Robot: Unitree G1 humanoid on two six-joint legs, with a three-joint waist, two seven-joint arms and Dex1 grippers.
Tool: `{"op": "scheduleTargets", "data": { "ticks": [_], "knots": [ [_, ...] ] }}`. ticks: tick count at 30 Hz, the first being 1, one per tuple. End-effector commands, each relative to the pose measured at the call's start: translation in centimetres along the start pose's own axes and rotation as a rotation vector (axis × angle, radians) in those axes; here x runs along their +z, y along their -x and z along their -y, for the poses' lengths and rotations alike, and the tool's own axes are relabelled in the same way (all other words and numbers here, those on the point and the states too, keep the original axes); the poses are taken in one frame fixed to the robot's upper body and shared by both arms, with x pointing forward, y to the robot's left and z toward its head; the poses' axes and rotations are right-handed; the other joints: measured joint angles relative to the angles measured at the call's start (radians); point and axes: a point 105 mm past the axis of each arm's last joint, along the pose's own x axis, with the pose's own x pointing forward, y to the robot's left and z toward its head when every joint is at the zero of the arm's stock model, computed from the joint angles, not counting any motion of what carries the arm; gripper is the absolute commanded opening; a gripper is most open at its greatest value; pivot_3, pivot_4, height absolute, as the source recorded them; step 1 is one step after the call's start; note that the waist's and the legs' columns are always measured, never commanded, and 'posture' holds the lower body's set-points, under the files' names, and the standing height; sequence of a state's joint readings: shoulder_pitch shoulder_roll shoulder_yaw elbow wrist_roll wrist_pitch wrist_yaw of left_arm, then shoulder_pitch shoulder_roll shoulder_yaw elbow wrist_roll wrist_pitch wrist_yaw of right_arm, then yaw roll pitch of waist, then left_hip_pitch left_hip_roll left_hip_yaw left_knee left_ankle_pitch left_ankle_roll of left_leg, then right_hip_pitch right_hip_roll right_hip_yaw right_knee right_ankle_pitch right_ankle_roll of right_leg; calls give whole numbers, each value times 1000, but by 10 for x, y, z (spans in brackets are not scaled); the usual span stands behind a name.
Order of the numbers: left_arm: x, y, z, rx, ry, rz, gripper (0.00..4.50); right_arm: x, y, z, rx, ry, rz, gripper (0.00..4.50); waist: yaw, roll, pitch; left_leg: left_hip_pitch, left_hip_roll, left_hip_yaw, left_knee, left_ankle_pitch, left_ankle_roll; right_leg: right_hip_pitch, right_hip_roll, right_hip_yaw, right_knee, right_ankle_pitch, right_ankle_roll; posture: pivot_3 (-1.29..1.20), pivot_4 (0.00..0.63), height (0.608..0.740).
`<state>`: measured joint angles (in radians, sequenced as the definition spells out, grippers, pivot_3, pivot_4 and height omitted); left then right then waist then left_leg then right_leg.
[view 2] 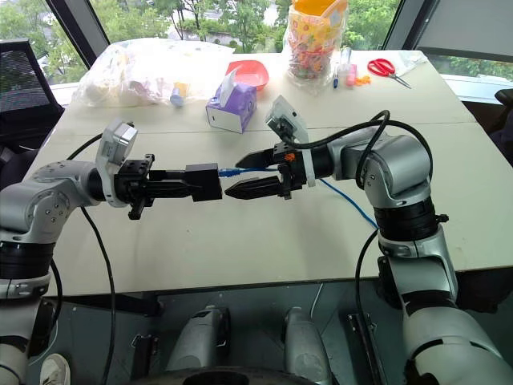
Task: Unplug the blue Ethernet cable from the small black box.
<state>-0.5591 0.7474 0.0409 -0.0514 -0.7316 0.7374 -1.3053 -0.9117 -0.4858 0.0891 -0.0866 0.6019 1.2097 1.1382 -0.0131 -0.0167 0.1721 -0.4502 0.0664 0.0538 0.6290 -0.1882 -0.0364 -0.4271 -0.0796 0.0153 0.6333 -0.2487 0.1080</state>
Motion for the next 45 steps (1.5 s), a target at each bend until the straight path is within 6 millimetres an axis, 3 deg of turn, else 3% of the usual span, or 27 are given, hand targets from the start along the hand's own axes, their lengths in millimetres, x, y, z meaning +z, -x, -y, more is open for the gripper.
{"op": "scheduleTargets", "data": {
  "ticks": [1, 3, 4, 6, 8, 21, 23, 36, 40, 45],
  "knots": [
    [16, 3, 6, -16, -71, 11, 431, 16, 3, -8, 29, 1, 48, 4338, 1, 0, 0, 0, 0, 0, 0, 0, 0, 0, 0, 0, 0, 0, 0, 0, 150, 735],
    [15, 2, 6, -14, -71, 10, 431, 17, 2, -10, 39, -8, 53, 4338, 1, 0, 0, 0, 0, 0, 0, 0, 0, 0, 0, 0, 0, 0, 0, 0, 150, 735],
    [15, 3, 6, -13, -70, 10, 431, 17, 2, -11, 41, -11, 54, 4105, 1, 0, 0, 0, 0, 0, 0, 0, 0, 0, 0, 0, 0, 0, 0, 0, 150, 735],
    [14, 4, 6, -9, -67, 11, 431, 17, 2, -12, 44, -15, 55, 3546, 0, 0, 0, 0, 0, 0, 0, 0, 0, 0, 0, 0, 0, 0, 0, 0, 150, 735],
    [13, 5, 6, -4, -65, 10, 431, 17, 2, -13, 44, -18, 54, 2570, 0, 0, 0, 0, 0, 0, 0, 0, 0, 0, 0, 0, 0, 0, 0, 0, 150, 735],
    [14, 3, 7, -3, -61, 9, 431, 15, -6, -18, 62, -10, 48, 2570, 0, 0, 0, 0, 0, 0, 0, 0, 0, 0, 0, 0, 0, 0, 0, 0, 150, 735],
    [14, 3, 7, 0, -60, 10, 431, 14, -7, -17, 58, -5, 42, 1749, 0, 0, 0, 0, 0, 0, 0, 0, 0, 0, 0, 0, 0, 0, 0, 0, 150, 735],
    [13, 5, 8, 5, -62, 6, 431, 14, -9, -17, 62, 15, 39, 1749, 0, 0, 0, 0, 0, 0, 0, 0, 0, 0, 0, 0, 0, 0, 0, 0, 150, 735],
    [12, 5, 8, 4, -64, 1, 431, 15, -9, -17, 63, 18, 40, 41, 0, 0, 0, 0, 0, 0, 0, 0, 0, 0, 0, 0, 0, 0, 0, 0, 150, 735],
    [11, 5, 9, 2, -64, -2, 431, 14, -9, -17, 63, 20, 38, 14, 0, 0, 0, 0, 0, 0, 0, 0, 0, 0, 0, 0, 0, 0, 0, 0, 150, 735]
  ]
}}
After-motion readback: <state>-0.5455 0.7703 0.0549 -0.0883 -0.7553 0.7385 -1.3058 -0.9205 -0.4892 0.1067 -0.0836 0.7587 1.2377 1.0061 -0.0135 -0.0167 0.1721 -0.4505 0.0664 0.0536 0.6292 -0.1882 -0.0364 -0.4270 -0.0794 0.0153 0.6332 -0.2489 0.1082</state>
